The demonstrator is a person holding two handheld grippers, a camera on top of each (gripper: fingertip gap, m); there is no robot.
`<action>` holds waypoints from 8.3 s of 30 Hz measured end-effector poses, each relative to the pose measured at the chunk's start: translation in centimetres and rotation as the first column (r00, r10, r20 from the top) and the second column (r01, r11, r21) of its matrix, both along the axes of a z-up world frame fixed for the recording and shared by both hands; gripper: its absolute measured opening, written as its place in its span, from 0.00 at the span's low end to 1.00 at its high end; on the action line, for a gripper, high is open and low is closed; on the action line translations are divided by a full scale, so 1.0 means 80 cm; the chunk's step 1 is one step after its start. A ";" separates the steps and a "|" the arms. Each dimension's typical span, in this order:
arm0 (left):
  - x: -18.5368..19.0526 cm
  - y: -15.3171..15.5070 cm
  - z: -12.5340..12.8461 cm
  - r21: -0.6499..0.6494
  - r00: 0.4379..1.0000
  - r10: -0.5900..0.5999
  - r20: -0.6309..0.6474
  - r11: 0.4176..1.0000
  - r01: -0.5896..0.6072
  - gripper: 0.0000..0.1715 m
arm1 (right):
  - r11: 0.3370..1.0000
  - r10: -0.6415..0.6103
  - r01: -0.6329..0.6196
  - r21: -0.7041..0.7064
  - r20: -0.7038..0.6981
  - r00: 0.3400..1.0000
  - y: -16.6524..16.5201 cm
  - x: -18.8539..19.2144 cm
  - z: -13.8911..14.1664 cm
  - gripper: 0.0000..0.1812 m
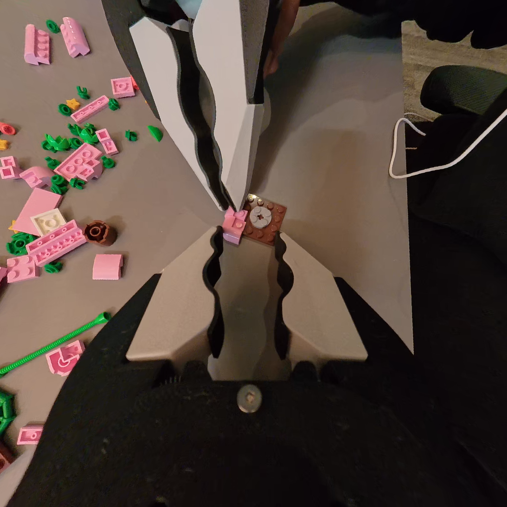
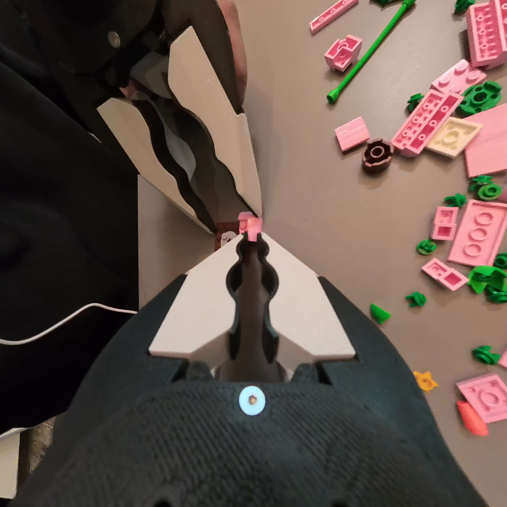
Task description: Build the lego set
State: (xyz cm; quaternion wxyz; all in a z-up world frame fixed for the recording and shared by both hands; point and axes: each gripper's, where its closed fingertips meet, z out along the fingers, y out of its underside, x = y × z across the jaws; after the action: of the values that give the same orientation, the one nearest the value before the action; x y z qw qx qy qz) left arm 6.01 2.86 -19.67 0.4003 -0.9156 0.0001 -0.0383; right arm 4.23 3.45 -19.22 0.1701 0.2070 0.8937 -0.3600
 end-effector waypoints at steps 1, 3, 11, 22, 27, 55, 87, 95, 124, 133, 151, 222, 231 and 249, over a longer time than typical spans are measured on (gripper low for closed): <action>0.000 0.000 0.000 0.000 1.000 0.000 0.000 1.000 0.000 0.21 | 1.000 0.000 0.000 0.005 -0.004 1.000 0.000 0.000 0.000 0.03; 0.000 0.000 0.000 -0.001 1.000 0.001 0.003 1.000 -0.001 0.21 | 1.000 -0.003 0.004 0.011 -0.009 1.000 0.000 0.000 0.000 0.03; -0.001 0.000 -0.001 -0.005 1.000 0.003 0.016 1.000 -0.003 0.22 | 1.000 -0.020 0.021 0.022 -0.044 0.999 0.001 0.001 0.000 0.03; -0.001 0.000 -0.001 -0.008 1.000 0.004 0.011 1.000 -0.004 0.22 | 0.994 -0.013 0.022 0.105 -0.083 0.996 0.002 0.002 -0.001 0.03; -0.001 0.000 -0.002 -0.008 1.000 0.004 0.008 1.000 -0.004 0.22 | 0.989 -0.005 0.017 0.150 -0.076 0.997 0.002 0.002 -0.002 0.03; 0.003 0.000 -0.003 -0.016 1.000 -0.006 0.031 1.000 0.006 0.22 | 0.923 0.059 0.025 0.384 -0.206 0.977 -0.004 0.004 -0.004 0.01; -0.040 -0.014 0.044 0.224 0.989 0.127 0.079 0.964 -0.142 0.09 | 0.999 -0.041 0.029 -0.034 -0.396 0.917 -0.021 0.025 0.017 0.22; -0.025 -0.008 0.008 0.042 0.998 0.062 -0.031 0.997 -0.061 0.17 | 0.997 0.014 0.021 0.071 -0.453 0.891 -0.020 0.022 -0.008 0.31; -0.015 -0.005 0.001 0.001 0.997 0.061 0.049 0.998 -0.061 0.05 | 0.992 0.055 0.008 0.124 -0.500 0.864 -0.018 0.019 -0.008 0.21; -0.017 -0.005 -0.001 -0.005 0.997 0.072 0.013 0.997 -0.072 0.06 | 0.987 -0.131 0.159 0.016 -0.488 0.863 -0.016 0.011 -0.007 0.24; -0.017 -0.005 -0.001 -0.009 0.996 0.083 0.039 0.997 -0.082 0.06 | 0.991 -0.061 0.115 0.066 -0.537 0.841 -0.014 0.016 -0.007 0.21; -0.193 0.043 0.063 0.152 0.898 0.433 -0.084 0.896 -0.417 0.14 | 0.746 -0.650 0.349 -0.566 -0.506 0.567 0.031 0.009 0.108 0.16; -0.216 0.059 -0.005 -0.131 0.903 0.415 0.111 0.907 -0.401 0.04 | 0.718 -0.675 0.329 -0.614 -0.497 0.545 0.038 0.014 0.119 0.14; -0.044 0.055 0.168 0.590 0.949 0.140 -0.282 0.805 0.056 0.03 | 0.277 -0.598 0.534 -0.799 0.292 0.746 0.056 -0.016 0.160 0.14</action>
State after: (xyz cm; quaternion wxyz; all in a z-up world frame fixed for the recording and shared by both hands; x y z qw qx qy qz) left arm 2.45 7.24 -6.22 0.6608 -0.7393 0.0546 0.1176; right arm 2.98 7.93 -6.42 0.0794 0.3876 0.4708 -0.7885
